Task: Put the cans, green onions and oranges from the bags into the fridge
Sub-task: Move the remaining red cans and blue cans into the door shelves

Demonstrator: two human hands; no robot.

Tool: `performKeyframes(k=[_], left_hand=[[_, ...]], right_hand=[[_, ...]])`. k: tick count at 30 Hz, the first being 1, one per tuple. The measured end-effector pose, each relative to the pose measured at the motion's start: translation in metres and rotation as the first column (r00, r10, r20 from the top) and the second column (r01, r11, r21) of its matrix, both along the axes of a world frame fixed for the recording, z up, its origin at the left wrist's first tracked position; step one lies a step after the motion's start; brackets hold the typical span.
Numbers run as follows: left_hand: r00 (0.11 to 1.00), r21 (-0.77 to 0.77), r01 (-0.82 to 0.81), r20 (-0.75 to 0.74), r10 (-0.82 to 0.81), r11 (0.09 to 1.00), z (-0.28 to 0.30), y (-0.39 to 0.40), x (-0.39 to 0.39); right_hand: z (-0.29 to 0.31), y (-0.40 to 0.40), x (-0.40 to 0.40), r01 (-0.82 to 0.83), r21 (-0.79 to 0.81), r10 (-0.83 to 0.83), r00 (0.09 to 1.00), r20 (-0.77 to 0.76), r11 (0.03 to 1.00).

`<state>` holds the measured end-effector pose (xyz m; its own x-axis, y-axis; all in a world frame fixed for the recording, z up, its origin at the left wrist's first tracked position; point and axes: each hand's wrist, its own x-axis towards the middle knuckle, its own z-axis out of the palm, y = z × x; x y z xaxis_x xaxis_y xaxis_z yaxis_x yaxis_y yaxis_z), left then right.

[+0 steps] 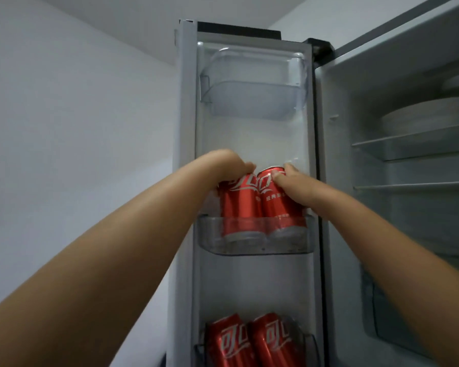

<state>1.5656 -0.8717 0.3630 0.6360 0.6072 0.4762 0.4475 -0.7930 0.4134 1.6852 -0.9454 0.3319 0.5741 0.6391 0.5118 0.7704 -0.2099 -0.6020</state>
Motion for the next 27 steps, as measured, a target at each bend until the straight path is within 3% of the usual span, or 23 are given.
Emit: performKeyframes(k=[3, 6, 9, 12, 15, 19, 22, 27], left_hand=[[0.997, 0.018, -0.051, 0.052, 0.050, 0.999, -0.007, 0.002, 0.008], [0.998, -0.014, -0.052, -0.025, 0.052, 0.999, -0.015, 0.012, 0.007], [0.987, 0.062, -0.068, -0.144, 0.076, 0.996, -0.019, 0.010, 0.002], [0.968, 0.250, -0.111, -0.191, 0.161, 0.962, -0.025, 0.002, -0.003], [0.967, 0.440, -0.112, -0.157, 0.199, 0.891, -0.034, 0.007, -0.017], [0.983, 0.567, -0.172, 0.040, 0.182, 0.806, -0.053, 0.018, -0.063], [0.970, 0.559, -0.242, 0.109, 0.219, 0.793, -0.076, 0.031, -0.102], [0.918, 0.461, -0.309, -0.084, 0.388, 0.832, -0.116, 0.083, -0.189]], right_hand=[[-0.007, 0.007, -0.004, 0.065, -0.006, -0.064, 0.993, 0.096, 0.998], [-0.012, 0.009, -0.008, 0.089, -0.005, -0.087, 0.983, 0.164, 0.996], [-0.015, 0.008, -0.012, 0.133, 0.004, -0.131, 0.967, 0.218, 0.991], [-0.019, 0.007, -0.015, 0.178, 0.069, -0.190, 0.929, 0.317, 0.982], [-0.026, 0.001, -0.018, 0.139, 0.230, -0.230, 0.866, 0.444, 0.963], [-0.046, 0.002, -0.040, 0.043, 0.381, -0.276, 0.765, 0.582, 0.923], [-0.062, 0.020, -0.075, -0.016, 0.383, -0.249, 0.737, 0.629, 0.923], [-0.086, 0.062, -0.167, -0.034, 0.288, -0.172, 0.734, 0.658, 0.957]])
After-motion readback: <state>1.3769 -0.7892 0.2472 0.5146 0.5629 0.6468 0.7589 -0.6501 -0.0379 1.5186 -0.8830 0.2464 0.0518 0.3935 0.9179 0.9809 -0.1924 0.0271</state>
